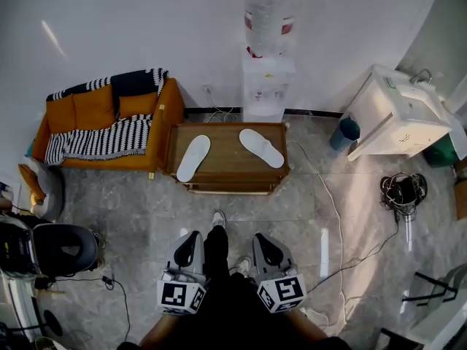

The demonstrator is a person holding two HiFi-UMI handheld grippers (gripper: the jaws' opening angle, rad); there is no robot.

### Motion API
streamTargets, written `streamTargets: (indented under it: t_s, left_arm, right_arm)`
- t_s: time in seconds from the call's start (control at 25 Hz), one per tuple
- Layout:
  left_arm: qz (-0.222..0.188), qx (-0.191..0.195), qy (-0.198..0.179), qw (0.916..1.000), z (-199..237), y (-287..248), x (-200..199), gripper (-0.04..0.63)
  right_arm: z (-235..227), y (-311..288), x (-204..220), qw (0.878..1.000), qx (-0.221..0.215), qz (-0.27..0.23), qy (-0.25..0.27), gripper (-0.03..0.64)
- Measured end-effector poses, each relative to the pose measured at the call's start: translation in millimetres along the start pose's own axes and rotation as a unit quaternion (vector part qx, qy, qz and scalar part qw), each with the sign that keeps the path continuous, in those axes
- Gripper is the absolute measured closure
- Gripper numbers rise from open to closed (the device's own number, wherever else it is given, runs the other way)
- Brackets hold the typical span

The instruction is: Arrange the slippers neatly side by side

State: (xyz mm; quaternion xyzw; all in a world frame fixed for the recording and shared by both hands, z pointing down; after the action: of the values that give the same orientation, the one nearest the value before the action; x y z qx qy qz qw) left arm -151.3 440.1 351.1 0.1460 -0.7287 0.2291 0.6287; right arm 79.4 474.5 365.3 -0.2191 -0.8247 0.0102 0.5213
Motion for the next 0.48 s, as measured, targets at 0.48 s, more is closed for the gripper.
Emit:
streamTargets:
  t_s: [0.48]
  left_arm:
    - [0.026, -0.005, 0.011, 0.9996, 56, -96, 5, 0.58]
  right_arm:
    - [-25, -102, -36, 1.0, -0.004, 0.023, 0.0, 0.604]
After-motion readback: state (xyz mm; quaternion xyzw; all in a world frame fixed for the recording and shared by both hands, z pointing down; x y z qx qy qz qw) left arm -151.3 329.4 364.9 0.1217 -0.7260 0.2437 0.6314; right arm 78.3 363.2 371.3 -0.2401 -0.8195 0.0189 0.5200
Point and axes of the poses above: the fingertips, and each gripper's own axes: y backward along the fingers, z to its left, x out of its underside, the point moved 10 cm from there along y, backward along the fingers, and after that the axes turned 14 degrees about -y, right-handed, at the moved point
